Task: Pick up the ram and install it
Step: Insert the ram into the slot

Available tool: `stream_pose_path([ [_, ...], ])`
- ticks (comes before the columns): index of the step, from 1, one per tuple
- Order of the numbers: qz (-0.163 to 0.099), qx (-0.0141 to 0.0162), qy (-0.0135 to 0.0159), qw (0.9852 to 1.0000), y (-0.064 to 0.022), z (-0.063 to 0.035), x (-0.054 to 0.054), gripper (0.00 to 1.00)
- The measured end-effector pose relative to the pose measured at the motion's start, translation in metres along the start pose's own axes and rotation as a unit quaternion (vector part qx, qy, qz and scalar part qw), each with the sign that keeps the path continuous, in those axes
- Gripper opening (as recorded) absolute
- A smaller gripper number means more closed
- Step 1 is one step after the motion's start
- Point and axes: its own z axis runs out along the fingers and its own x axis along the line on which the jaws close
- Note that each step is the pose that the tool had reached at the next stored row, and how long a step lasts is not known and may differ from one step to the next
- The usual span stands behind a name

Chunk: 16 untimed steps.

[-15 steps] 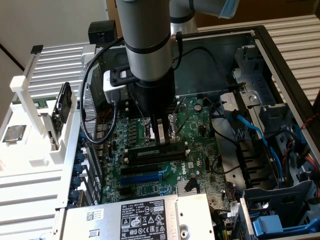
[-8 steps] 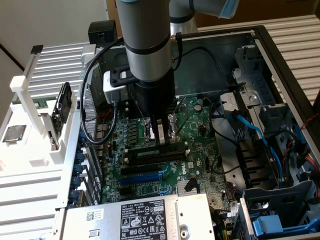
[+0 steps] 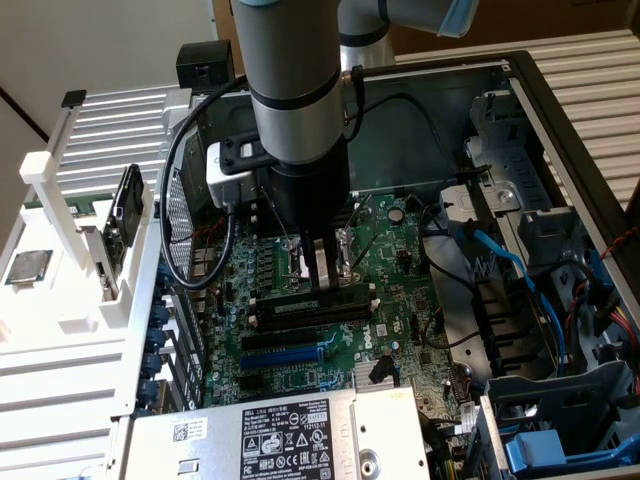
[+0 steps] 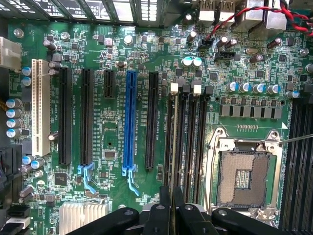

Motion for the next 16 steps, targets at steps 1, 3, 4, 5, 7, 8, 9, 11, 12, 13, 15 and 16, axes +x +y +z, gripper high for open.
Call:
stream_pose_path([
  [1, 0.001, 0.0, 0.0, 1.0, 0.0, 0.0, 0.0, 0.13],
  [3, 0.002, 0.0002, 0.0001, 1.0, 0.0, 0.0001, 0.0, 0.13],
  [4, 0.003, 0.0002, 0.0002, 1.0, 0.0, 0.0001, 0.0, 0.13],
  [5, 0.005, 0.0002, 0.0003, 1.0, 0.0, 0.0001, 0.0, 0.13],
  [7, 0.007, 0.0003, 0.0005, 1.0, 0.0, 0.0001, 0.0, 0.13],
  [8, 0.008, 0.0003, 0.0006, 1.0, 0.0, 0.0001, 0.0, 0.13],
  [9, 0.009, 0.0004, 0.0006, 1.0, 0.0, 0.0001, 0.0, 0.13],
  [11, 0.009, 0.0004, 0.0007, 1.0, 0.0, 0.0003, 0.0, 0.13],
  [12, 0.009, 0.0004, 0.0006, 1.0, 0.0, 0.0005, 0.0, 0.13],
  [13, 0.009, 0.0004, 0.0006, 1.0, 0.0, 0.0007, 0.0, 0.13],
  [15, 0.009, 0.0004, 0.0006, 1.0, 0.0001, 0.0015, 0.0, 0.13],
  [16, 0.009, 0.0004, 0.0007, 1.0, 0.0001, 0.0017, 0.0, 0.13],
])
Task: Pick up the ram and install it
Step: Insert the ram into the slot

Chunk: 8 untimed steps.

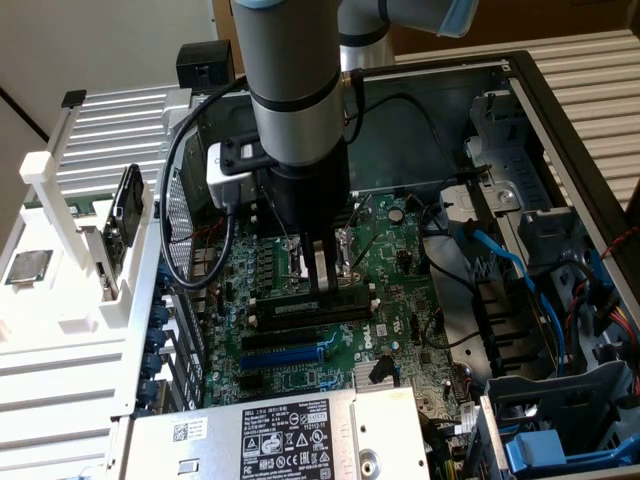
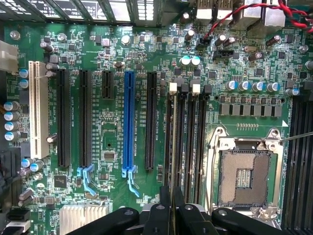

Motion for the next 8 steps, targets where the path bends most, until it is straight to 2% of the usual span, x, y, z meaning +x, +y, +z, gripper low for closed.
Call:
stream_pose_path([
  [8, 0.0, 0.0001, -0.0001, 1.0, 0.001, 0.0015, 0.0, 0.13],
])
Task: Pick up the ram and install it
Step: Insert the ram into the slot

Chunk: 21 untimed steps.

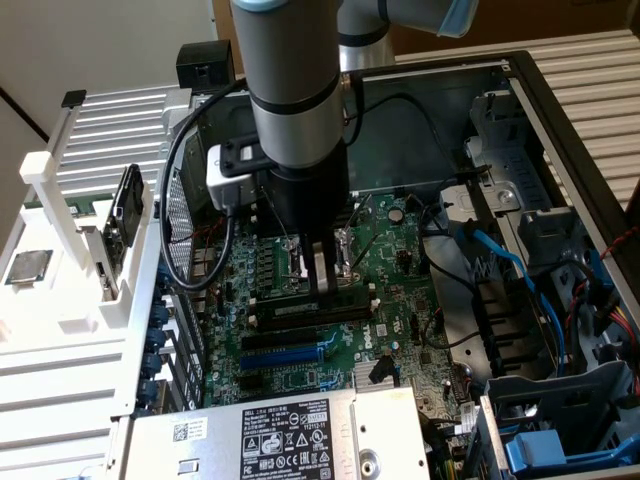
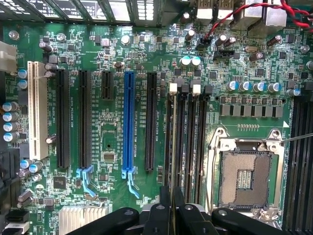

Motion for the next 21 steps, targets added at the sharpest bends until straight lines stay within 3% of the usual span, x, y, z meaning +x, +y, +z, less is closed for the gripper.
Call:
stream_pose_path([
  [21, 0.0, 0.0, 0.0, 1.0, 0.0007, 0.0039, 0.0001, 0.13],
])
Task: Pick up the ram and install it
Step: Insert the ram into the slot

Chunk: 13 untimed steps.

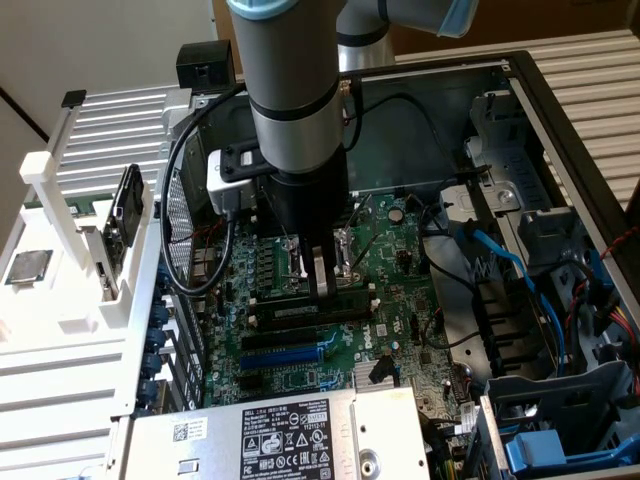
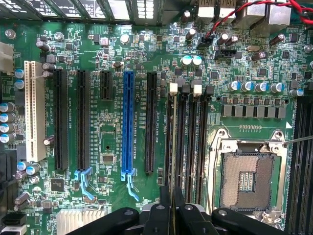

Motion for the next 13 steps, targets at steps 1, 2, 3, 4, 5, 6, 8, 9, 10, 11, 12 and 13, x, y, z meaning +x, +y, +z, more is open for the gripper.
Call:
stream_pose_path([
  [1, 0.0, 0.0001, 0.0, 1.0, 0.0, 0.0003, 0.0, 0.13],
  [2, 0.0, 0.0003, -0.0001, 1.0, 0.0, 0.0006, 0.0, 0.13],
  [3, 0.0, 0.0006, 0.0, 1.0, 0.0001, 0.0008, 0.0, 0.13],
  [4, 0.0, 0.0009, 0.0, 1.0, 0.0001, 0.001, 0.0, 0.13],
  [5, 0.0, 0.0013, 0.0001, 1.0, 0.0001, 0.0011, 0.0, 0.13],
  [6, 0.0, 0.0013, 0.0001, 1.0, 0.0001, 0.0011, 0.0, 0.13],
  [8, 0.0, 0.0014, 0.0, 1.0, 0.0001, 0.0012, 0.0, 0.13],
  [9, 0.0, 0.0015, 0.0, 1.0, 0.0001, 0.0013, 0.0, 0.13],
  [10, 0.0, 0.0018, -0.0001, 1.0, 0.0001, 0.0017, 0.0, 0.13],
  [11, 0.0, 0.0022, -0.0001, 1.0, 0.0001, 0.0023, 0.0001, 0.13],
  [12, 0.0, 0.0026, 0.0, 1.0, 0.0002, 0.0025, 0.0001, 0.13],
  [13, 0.0, 0.0028, 0.0001, 1.0, 0.0002, 0.0027, 0.0001, 0.13],
])
